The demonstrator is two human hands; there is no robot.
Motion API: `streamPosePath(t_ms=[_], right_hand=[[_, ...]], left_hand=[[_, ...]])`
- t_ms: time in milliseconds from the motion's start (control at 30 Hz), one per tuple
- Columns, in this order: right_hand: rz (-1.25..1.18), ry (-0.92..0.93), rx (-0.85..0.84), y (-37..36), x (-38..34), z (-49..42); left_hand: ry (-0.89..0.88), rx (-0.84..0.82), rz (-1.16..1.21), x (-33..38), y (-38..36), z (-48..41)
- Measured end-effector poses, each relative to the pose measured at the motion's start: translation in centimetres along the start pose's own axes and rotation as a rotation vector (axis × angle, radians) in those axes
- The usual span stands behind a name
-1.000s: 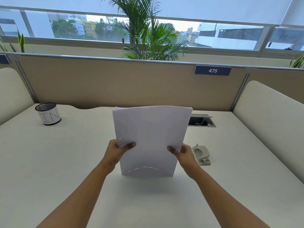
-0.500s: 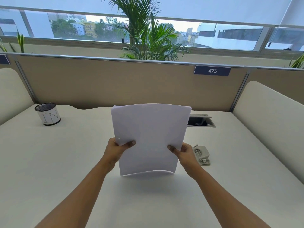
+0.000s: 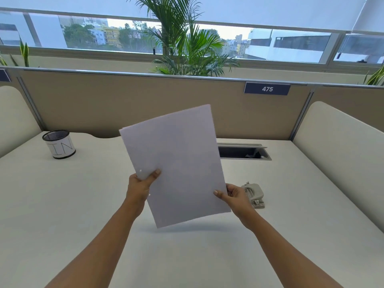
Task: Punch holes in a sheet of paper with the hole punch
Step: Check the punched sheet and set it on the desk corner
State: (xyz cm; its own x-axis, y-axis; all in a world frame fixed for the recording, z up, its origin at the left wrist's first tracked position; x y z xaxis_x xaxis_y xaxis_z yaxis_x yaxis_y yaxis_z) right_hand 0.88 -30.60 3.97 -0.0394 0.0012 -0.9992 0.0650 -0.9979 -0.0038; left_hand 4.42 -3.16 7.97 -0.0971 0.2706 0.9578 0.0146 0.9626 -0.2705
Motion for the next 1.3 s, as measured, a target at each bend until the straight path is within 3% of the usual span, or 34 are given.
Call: streamPosePath(t_ms=[300, 500, 700, 833, 1033, 1300], right_hand=[[-0.109, -0.035, -0.022, -1.3, 0.6, 0.5], [-0.180, 0.025, 0.005, -3.2, 0.3, 0.0], [-0.156, 0.055, 0.122, 0.0, -0.5, -0.4], [-0.145, 0.075, 0.207, 2.4, -0.9, -0.4], [-0.009, 0.072, 0.201, 2.6, -1.4, -0.7], [0.057, 0.074, 0.232, 1.9, -1.9, -0.7]], left_hand=[[-0.015, 0.257, 0.300, -0.7, 1.0, 0.6], [0.044, 0.238, 0.384, -2.0, -0.2, 1.1], [-0.012, 0.253, 0.349, -0.2, 3.2, 0.3], [-0.053, 0.211, 0.111, 1.5, 6.4, -0.4], [0.072, -0.052, -0.329, 0.6, 6.1, -1.0], [0.086, -0.007, -0.299, -1.1, 6.5, -0.5]])
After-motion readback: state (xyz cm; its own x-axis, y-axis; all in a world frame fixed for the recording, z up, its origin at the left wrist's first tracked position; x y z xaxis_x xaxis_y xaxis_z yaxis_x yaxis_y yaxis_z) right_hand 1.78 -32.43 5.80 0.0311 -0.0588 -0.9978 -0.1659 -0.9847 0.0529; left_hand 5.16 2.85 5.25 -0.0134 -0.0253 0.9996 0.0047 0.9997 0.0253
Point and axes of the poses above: each hand's wrist, its own z-axis away from the middle knuckle, its own y-axis out of the back of the hand, x = y × z, the point moved 8 cm from there along -z, towards the middle knuckle, and after that the axes turned 6 degrees about -x, right-handed, at the moved point
